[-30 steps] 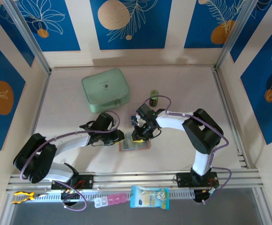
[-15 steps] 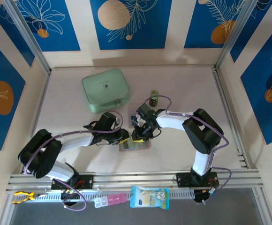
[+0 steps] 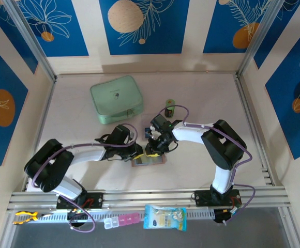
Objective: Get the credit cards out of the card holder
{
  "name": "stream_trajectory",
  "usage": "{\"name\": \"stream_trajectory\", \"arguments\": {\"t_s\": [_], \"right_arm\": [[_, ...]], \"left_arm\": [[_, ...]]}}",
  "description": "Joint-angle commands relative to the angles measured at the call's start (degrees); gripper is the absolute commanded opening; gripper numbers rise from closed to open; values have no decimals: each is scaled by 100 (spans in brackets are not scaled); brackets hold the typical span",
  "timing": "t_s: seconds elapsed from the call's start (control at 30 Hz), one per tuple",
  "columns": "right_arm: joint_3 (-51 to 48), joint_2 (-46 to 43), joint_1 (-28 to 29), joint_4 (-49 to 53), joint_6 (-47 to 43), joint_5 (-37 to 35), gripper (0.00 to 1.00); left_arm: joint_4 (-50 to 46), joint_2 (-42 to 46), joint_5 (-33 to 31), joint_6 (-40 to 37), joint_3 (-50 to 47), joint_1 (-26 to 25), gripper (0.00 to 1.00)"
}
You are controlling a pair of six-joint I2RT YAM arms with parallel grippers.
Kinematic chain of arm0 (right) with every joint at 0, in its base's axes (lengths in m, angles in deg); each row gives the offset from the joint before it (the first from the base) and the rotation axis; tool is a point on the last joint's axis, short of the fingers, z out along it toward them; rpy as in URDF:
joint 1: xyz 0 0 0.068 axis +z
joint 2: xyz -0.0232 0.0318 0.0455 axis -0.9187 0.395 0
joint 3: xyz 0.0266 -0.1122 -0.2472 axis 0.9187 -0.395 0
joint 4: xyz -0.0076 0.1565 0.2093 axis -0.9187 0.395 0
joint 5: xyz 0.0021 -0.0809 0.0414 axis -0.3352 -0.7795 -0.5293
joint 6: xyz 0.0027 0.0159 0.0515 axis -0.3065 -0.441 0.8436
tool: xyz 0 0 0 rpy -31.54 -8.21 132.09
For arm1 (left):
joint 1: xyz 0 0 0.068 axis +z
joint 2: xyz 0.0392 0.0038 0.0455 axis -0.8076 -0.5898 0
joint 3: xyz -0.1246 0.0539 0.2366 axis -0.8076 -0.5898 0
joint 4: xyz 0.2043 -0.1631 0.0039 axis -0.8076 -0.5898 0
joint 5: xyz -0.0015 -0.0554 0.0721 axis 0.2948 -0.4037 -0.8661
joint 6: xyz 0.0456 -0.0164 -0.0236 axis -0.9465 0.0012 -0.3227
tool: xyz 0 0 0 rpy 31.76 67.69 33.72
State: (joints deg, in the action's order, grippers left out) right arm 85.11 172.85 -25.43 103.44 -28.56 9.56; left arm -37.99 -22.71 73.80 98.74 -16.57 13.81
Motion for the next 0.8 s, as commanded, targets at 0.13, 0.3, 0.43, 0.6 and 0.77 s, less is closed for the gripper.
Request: {"name": "stream_trajectory", "arguments": {"t_s": [0.13,0.3,0.43,0.6,0.77], "right_arm": [[1,-676,-167,313,29,37,25],[-79,-1065,-393,384,58,54,25],[-139,-1289,-584,480,21,84,25],[-252,-1525,-810,552,-34,150,25],[-348,-1695,-943,602,-65,176,25]], "left_arm": [[-26,83,108,74,99,-64,18],[-67,79,162,80,247,-71,18],[-110,31,169,71,402,-99,18],[-150,-159,212,43,647,-147,20],[-41,-429,297,72,882,-248,28]]}}
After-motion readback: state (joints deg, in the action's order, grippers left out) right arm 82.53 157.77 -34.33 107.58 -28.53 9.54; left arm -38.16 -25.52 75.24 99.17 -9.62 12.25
